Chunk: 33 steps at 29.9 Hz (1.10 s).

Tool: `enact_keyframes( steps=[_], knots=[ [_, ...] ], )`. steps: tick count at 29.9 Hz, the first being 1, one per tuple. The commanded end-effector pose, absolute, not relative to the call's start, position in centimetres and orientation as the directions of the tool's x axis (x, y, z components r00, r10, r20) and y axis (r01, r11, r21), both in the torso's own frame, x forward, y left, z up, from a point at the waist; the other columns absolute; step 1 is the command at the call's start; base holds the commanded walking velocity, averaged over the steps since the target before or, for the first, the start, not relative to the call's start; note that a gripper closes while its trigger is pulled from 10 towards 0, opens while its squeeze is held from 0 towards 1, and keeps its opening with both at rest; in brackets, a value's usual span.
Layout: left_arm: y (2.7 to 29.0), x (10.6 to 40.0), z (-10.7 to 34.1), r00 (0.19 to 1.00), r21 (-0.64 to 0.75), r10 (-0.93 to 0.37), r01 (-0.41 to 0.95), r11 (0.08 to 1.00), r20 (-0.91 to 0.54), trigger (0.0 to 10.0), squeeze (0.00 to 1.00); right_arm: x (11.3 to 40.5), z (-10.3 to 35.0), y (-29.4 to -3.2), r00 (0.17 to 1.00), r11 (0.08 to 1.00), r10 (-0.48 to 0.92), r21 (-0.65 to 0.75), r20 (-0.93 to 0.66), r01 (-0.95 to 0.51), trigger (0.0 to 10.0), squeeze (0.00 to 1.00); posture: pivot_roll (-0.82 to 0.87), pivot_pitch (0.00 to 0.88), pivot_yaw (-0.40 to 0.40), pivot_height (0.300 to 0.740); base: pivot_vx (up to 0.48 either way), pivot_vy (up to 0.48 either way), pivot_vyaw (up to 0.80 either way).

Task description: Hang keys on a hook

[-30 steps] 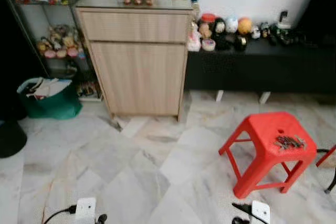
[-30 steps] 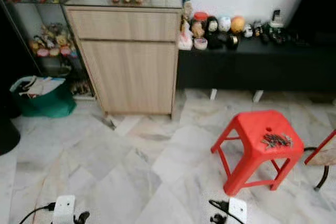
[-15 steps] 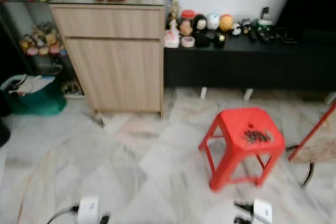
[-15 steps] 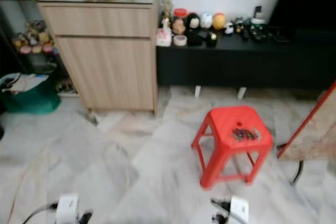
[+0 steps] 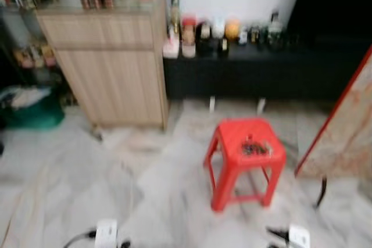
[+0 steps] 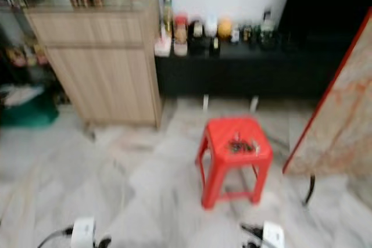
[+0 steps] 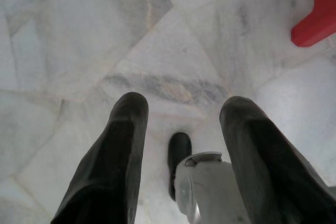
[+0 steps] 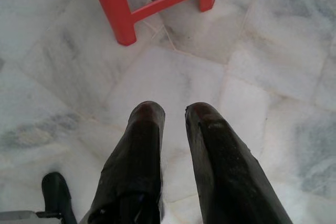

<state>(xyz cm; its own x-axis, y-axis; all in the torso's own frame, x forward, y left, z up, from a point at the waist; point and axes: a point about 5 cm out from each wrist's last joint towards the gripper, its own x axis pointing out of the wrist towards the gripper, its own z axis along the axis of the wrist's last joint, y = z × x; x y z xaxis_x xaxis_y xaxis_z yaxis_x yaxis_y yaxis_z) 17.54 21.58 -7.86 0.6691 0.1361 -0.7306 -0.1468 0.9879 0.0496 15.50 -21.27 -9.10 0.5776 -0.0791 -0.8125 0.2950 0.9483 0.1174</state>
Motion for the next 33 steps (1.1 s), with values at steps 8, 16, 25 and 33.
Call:
enact_keyframes(
  steps=[8,16,25,33],
  knots=[
    [22.33,17.37,-7.71,0.68,0.05,0.161,-0.18,0.982,-0.716,10.0,0.0,15.82,-9.12,-20.5,0.583,0.947,-0.061,0.138,-0.81,0.29,10.0,0.0,0.07,0.0,-0.039,0.74,0.176,0.0,0.0],
    [22.43,17.41,-7.65,0.683,0.059,0.158,-0.167,0.984,-0.713,10.0,0.0,15.76,-9.17,-20.3,0.584,0.944,-0.062,0.143,-0.809,0.298,10.0,0.0,0.05,0.0,-0.017,0.74,0.343,0.0,0.0],
    [22.12,17.8,-7.53,0.693,0.054,0.141,-0.145,0.988,-0.707,10.0,0.0,15.8,-9.15,-20.31,0.586,0.94,-0.072,0.142,-0.807,0.311,10.0,0.0,0.05,0.0,-0.014,0.74,0.338,0.0,0.0],
    [22.18,17.92,-7.45,0.695,0.055,0.141,-0.145,0.988,-0.705,10.0,0.0,15.92,-9.1,-20.31,0.59,0.94,-0.072,0.144,-0.804,0.311,10.0,0.0,0.05,0.0,-0.015,0.74,0.34,0.0,0.0]
  ],
)
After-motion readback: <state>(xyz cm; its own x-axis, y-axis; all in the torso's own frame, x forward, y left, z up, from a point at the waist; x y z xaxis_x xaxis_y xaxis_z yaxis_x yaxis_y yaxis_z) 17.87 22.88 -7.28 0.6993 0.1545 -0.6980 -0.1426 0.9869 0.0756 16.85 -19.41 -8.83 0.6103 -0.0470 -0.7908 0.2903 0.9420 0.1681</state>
